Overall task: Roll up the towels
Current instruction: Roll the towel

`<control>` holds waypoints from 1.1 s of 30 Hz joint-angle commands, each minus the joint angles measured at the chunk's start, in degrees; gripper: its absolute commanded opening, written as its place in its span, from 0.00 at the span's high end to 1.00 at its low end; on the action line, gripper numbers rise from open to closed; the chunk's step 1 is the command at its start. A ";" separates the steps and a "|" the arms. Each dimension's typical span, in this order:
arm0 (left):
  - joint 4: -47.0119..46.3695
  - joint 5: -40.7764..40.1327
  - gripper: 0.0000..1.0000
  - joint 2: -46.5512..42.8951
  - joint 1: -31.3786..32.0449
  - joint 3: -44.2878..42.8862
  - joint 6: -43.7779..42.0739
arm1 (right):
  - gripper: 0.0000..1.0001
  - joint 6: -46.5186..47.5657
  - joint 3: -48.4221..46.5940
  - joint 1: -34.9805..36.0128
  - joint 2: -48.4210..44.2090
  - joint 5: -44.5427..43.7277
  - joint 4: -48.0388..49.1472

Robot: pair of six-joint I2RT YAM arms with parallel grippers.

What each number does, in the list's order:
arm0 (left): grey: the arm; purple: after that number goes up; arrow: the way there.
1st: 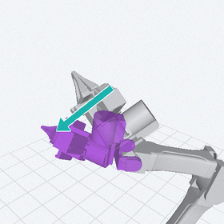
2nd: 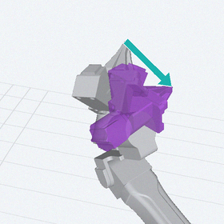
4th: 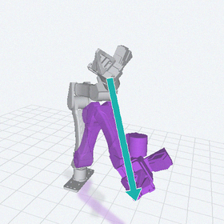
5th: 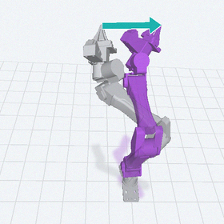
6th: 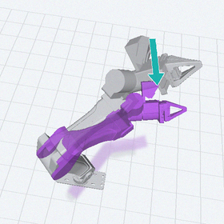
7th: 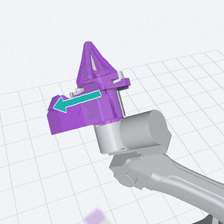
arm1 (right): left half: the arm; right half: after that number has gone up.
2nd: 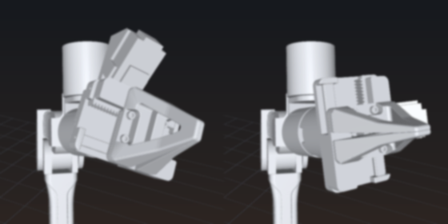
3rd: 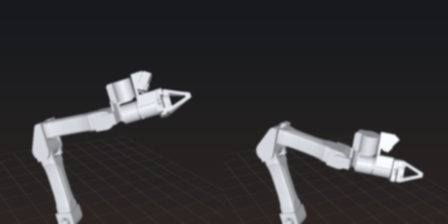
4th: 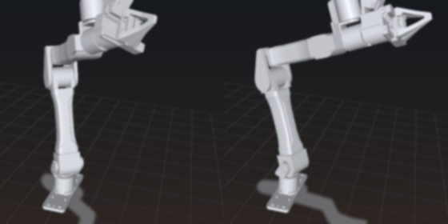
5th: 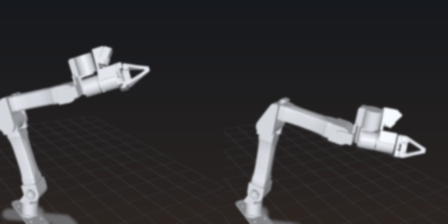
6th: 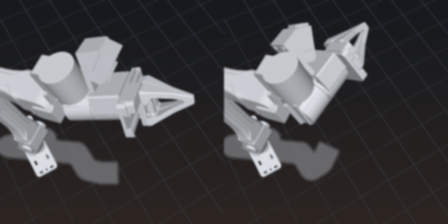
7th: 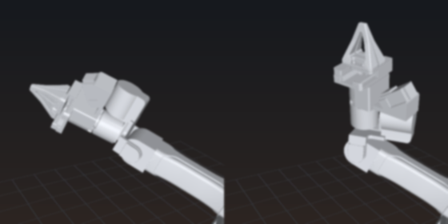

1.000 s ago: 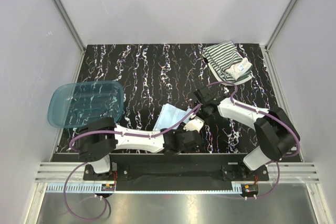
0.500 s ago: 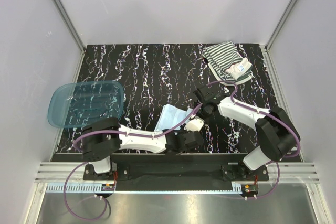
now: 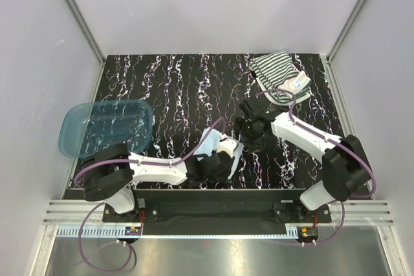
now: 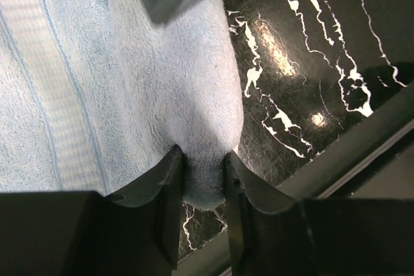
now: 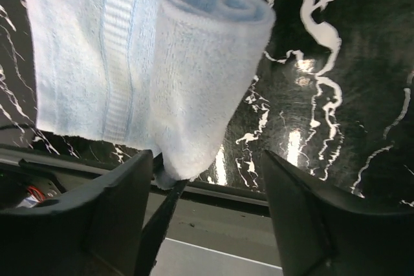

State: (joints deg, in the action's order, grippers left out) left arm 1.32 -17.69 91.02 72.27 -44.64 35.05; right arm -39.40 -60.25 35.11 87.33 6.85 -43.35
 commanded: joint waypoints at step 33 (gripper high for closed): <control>-50.19 46.00 1.00 2.14 -27.27 26.01 22.43 | 0.25 -8.06 27.02 -5.67 -14.39 17.85 41.24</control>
State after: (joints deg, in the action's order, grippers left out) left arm -44.12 26.59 91.68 45.52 -19.97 55.72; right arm -46.28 -34.09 29.12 71.44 23.14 -9.52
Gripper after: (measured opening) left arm 0.274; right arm 0.750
